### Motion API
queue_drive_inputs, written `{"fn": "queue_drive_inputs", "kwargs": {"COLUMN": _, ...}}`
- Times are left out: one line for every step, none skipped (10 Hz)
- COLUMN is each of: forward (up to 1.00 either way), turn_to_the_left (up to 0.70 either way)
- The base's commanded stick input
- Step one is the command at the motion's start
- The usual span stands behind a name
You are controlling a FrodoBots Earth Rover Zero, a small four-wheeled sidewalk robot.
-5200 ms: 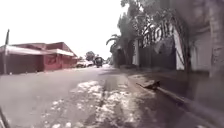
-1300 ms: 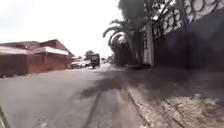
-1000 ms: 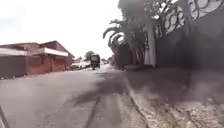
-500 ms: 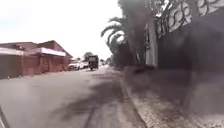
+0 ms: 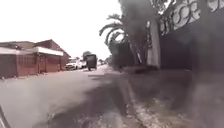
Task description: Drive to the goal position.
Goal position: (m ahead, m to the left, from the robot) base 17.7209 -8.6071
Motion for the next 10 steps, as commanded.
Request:
{"fn": "queue_drive_inputs", "kwargs": {"forward": 0.7, "turn_to_the_left": 0.36}}
{"fn": "queue_drive_inputs", "kwargs": {"forward": 0.7, "turn_to_the_left": 0.02}}
{"fn": "queue_drive_inputs", "kwargs": {"forward": 0.7, "turn_to_the_left": 0.01}}
{"fn": "queue_drive_inputs", "kwargs": {"forward": 0.7, "turn_to_the_left": 0.01}}
{"fn": "queue_drive_inputs", "kwargs": {"forward": 0.7, "turn_to_the_left": 0.01}}
{"fn": "queue_drive_inputs", "kwargs": {"forward": 0.7, "turn_to_the_left": 0.01}}
{"fn": "queue_drive_inputs", "kwargs": {"forward": 0.7, "turn_to_the_left": 0.01}}
{"fn": "queue_drive_inputs", "kwargs": {"forward": 0.7, "turn_to_the_left": 0.01}}
{"fn": "queue_drive_inputs", "kwargs": {"forward": 0.7, "turn_to_the_left": 0.01}}
{"fn": "queue_drive_inputs", "kwargs": {"forward": 0.7, "turn_to_the_left": 0.01}}
